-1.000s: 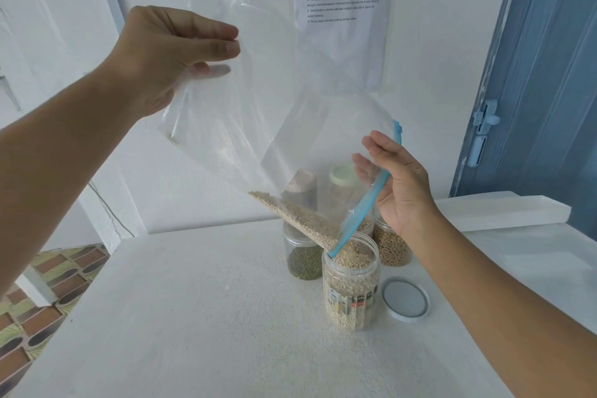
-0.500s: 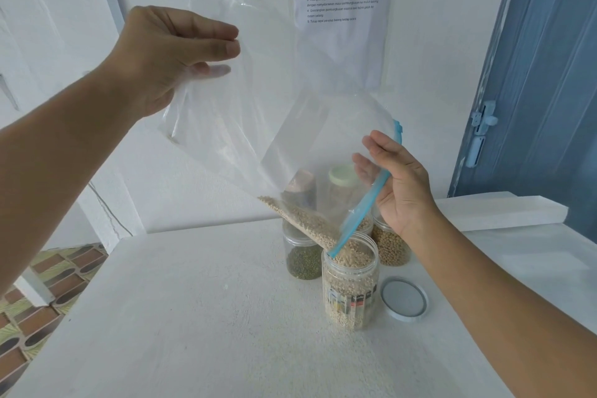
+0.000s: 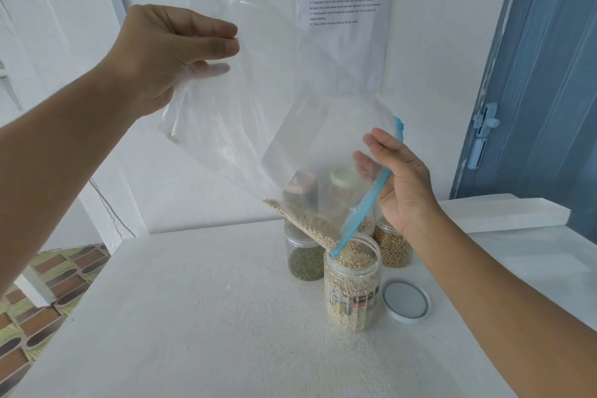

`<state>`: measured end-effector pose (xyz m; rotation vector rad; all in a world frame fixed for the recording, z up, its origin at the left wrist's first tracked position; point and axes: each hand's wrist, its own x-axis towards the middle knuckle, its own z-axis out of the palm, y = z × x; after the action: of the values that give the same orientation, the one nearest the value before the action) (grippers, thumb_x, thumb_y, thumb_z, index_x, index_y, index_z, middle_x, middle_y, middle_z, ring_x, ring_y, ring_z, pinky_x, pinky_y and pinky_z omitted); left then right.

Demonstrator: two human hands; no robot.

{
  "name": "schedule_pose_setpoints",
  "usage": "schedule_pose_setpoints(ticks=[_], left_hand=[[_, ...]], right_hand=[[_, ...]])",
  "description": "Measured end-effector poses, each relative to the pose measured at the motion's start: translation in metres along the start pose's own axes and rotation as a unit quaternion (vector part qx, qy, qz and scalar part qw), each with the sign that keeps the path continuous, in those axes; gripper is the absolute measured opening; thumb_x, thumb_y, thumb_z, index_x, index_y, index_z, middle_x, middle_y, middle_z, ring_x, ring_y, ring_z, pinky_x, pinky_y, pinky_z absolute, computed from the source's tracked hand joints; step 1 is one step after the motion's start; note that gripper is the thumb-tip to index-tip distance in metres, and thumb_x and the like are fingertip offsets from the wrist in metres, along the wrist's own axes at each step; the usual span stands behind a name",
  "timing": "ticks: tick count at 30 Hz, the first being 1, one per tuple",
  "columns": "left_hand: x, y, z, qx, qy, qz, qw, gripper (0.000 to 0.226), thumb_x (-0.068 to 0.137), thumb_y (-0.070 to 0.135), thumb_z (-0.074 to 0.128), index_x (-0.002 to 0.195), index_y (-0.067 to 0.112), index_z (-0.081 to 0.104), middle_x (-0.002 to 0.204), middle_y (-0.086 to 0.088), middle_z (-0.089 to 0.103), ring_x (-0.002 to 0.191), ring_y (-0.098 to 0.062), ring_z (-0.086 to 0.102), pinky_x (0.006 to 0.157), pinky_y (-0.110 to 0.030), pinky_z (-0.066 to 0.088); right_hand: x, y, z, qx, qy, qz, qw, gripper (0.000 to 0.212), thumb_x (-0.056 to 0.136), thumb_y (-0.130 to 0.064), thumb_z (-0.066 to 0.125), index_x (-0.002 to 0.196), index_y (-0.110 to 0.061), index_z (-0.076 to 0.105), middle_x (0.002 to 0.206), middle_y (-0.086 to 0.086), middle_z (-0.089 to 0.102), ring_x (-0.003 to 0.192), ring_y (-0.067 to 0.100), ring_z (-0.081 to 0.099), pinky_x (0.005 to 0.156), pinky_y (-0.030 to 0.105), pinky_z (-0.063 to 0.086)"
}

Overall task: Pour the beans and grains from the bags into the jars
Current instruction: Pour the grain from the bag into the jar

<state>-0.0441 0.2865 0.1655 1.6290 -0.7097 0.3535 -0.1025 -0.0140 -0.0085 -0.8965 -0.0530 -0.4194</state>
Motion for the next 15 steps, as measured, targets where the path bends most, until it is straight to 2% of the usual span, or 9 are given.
schedule_pose_setpoints(ticks=[4, 10, 12, 15], left_hand=[[0.001, -0.001, 0.0, -0.004, 0.001, -0.003, 1.0, 0.021, 0.076, 0.007, 0.09, 0.096, 0.01, 0.083, 0.092, -0.004, 0.079, 0.098, -0.027, 0.066, 0.091, -0.041, 0.063], [0.0, -0.003, 0.001, -0.017, 0.002, -0.01, 1.0, 0.021, 0.076, 0.008, 0.089, 0.096, 0.011, 0.083, 0.094, -0.005, 0.08, 0.099, -0.025, 0.069, 0.091, -0.04, 0.063], [-0.002, -0.006, -0.001, -0.013, -0.013, -0.018, 1.0, 0.021, 0.079, 0.006, 0.085, 0.099, 0.013, 0.083, 0.102, -0.004, 0.08, 0.099, -0.019, 0.073, 0.092, -0.039, 0.062], [-0.009, -0.009, -0.013, 0.018, -0.093, -0.056, 0.994, 0.039, 0.088, -0.007, 0.069, 0.122, 0.012, 0.073, 0.125, -0.001, 0.075, 0.108, -0.018, 0.073, 0.093, -0.039, 0.062]], right_hand=[[0.0, 0.001, 0.0, -0.001, 0.001, -0.001, 1.0, 0.022, 0.093, -0.001, 0.07, 0.1, -0.018, 0.08, 0.111, 0.003, 0.079, 0.097, 0.027, 0.077, 0.086, 0.035, 0.061], [0.0, 0.001, -0.003, 0.0, 0.004, -0.001, 1.0, 0.023, 0.093, 0.0, 0.069, 0.098, -0.019, 0.081, 0.11, 0.003, 0.078, 0.096, 0.027, 0.077, 0.087, 0.035, 0.061], [0.0, 0.001, -0.005, 0.002, 0.004, -0.002, 1.0, 0.024, 0.093, 0.001, 0.068, 0.097, -0.019, 0.081, 0.11, 0.003, 0.079, 0.096, 0.027, 0.077, 0.088, 0.035, 0.062], [0.0, 0.0, -0.009, 0.006, 0.007, -0.004, 1.0, 0.023, 0.093, 0.003, 0.067, 0.1, -0.016, 0.08, 0.108, 0.004, 0.079, 0.094, 0.027, 0.077, 0.089, 0.035, 0.062]])
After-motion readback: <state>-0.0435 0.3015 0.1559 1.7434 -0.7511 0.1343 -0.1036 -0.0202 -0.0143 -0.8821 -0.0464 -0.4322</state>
